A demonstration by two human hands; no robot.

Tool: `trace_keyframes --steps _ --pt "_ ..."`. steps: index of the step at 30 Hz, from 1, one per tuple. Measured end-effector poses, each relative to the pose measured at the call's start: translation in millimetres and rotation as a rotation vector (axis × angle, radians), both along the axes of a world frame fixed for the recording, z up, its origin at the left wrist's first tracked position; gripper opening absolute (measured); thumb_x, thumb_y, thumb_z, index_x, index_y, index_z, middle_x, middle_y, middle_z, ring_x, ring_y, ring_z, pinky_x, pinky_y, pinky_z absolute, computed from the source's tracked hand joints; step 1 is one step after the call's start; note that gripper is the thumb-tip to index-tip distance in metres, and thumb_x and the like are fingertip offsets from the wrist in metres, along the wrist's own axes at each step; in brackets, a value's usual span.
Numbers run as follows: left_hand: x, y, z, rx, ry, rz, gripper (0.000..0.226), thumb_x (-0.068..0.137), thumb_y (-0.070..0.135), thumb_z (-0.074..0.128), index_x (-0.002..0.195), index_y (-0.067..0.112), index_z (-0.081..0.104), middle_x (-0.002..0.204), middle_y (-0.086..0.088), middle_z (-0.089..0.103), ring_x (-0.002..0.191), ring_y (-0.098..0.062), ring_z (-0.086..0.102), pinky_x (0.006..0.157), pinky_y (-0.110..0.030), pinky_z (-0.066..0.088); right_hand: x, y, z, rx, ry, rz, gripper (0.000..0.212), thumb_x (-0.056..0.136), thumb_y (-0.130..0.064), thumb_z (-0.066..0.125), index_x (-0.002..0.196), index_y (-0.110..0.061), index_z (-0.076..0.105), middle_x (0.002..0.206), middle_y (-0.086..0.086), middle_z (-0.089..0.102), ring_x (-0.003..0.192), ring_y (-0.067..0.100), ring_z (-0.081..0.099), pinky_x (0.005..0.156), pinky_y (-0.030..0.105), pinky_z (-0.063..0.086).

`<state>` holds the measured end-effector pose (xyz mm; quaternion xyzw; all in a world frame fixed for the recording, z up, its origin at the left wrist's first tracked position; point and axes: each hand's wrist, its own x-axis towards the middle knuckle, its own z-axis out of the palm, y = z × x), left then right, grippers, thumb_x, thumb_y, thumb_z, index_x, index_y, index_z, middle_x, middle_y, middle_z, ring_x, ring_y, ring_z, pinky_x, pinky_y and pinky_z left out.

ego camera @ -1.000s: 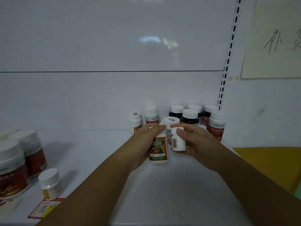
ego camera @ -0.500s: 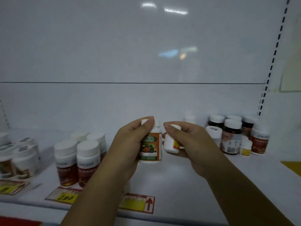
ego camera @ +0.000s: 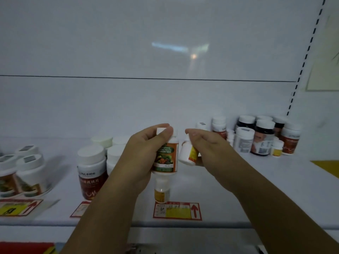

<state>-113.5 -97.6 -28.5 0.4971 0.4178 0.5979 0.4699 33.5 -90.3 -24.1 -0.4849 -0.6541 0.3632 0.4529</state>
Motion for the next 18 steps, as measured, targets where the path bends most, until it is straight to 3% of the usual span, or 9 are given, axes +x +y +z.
trace_keyframes --steps 3,6,8,13,18 --pt "-1.5 1.5 -2.2 0.003 -0.004 -0.014 0.025 0.084 0.025 0.063 0.107 0.021 0.068 0.099 -0.002 0.075 0.089 -0.02 0.072 0.074 -0.034 0.055 3.5 -4.2 1.3 -0.013 -0.042 0.024 0.032 0.099 -0.028 0.037 0.114 -0.008 0.058 0.108 0.015 0.06 0.102 0.03 0.058 0.098 0.044 0.048" --pt "-4.1 0.4 0.4 0.041 0.013 -0.009 0.024 0.083 0.026 0.062 0.105 0.024 0.068 0.1 -0.001 0.074 0.09 -0.019 0.071 0.078 -0.036 0.056 7.4 -5.4 -5.5 -0.021 -0.056 0.063 0.028 0.095 -0.031 0.047 0.117 -0.021 0.062 0.102 -0.005 0.063 0.096 0.013 0.061 0.092 0.035 0.051" --pt "-5.7 0.1 2.4 0.059 0.027 -0.002 0.021 0.083 0.027 0.062 0.103 0.026 0.069 0.102 0.0 0.073 0.091 -0.018 0.07 0.08 -0.035 0.056 9.9 1.3 -14.3 -0.014 -0.22 0.041 0.027 0.087 -0.035 0.059 0.111 -0.023 0.066 0.095 -0.012 0.063 0.092 0.008 0.061 0.088 0.032 0.052" --pt "-4.1 -1.4 1.7 0.057 0.028 -0.009 0.02 0.082 0.024 0.063 0.102 0.023 0.069 0.104 -0.003 0.071 0.091 -0.016 0.068 0.076 -0.03 0.054 0.4 11.0 -25.6 -0.118 -0.5 0.174 0.018 0.075 -0.033 0.073 0.09 -0.028 0.065 0.088 -0.011 0.066 0.083 0.006 0.063 0.077 0.021 0.052" --pt "-1.6 -1.7 0.6 0.048 0.032 0.019 0.023 0.084 0.023 0.063 0.106 0.021 0.067 0.114 -0.006 0.067 0.094 -0.018 0.065 0.078 -0.03 0.052 -5.3 16.5 -33.5 -0.095 -0.607 0.225 0.039 0.074 -0.033 0.074 0.11 -0.022 0.064 0.108 -0.004 0.068 0.089 0.01 0.064 0.084 0.024 0.051"
